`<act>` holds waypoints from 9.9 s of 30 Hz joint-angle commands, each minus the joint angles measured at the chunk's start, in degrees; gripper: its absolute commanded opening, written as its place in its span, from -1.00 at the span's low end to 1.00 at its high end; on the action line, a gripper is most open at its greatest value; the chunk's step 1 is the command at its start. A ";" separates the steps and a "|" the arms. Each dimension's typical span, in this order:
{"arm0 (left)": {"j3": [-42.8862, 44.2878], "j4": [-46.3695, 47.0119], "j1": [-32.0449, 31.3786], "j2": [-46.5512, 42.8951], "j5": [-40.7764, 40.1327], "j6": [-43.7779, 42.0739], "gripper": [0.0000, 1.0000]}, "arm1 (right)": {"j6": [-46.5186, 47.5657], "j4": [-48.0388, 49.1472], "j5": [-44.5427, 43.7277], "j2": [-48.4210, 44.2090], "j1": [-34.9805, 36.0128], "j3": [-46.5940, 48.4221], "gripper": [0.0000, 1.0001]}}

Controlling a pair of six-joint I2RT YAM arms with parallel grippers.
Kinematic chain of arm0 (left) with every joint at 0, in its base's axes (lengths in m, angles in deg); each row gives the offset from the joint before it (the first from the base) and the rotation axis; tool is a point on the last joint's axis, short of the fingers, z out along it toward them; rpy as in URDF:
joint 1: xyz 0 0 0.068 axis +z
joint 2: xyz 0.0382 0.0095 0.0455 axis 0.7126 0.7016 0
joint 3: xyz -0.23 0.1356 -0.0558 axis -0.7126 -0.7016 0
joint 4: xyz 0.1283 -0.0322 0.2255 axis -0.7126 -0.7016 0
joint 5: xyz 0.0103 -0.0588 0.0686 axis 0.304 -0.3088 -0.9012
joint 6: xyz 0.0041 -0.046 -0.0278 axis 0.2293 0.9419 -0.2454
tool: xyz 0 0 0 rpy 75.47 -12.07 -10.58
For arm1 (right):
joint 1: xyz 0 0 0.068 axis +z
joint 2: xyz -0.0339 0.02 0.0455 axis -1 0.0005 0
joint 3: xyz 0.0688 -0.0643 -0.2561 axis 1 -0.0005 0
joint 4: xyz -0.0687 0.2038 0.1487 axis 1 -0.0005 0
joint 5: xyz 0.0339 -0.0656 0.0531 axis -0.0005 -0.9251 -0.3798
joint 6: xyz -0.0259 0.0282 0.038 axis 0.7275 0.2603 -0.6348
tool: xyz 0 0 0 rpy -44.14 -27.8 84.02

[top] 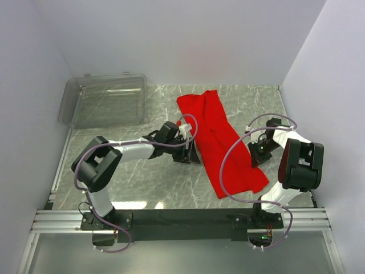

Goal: Fold and stack the t-shirts
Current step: Fold the tshirt

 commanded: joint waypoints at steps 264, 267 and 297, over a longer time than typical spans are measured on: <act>6.22 -8.55 -7.85 5.42 14.03 12.90 -0.99 | 75.31 -16.40 1.14 -40.20 12.31 -26.49 0.36; 5.95 -8.20 -7.85 5.42 14.21 13.08 -0.99 | 76.62 -15.97 -0.61 -38.71 12.49 -26.84 0.25; 3.49 -6.44 -7.85 1.38 14.03 14.22 -0.99 | 62.92 -22.72 5.53 -39.68 16.53 -18.41 -1.00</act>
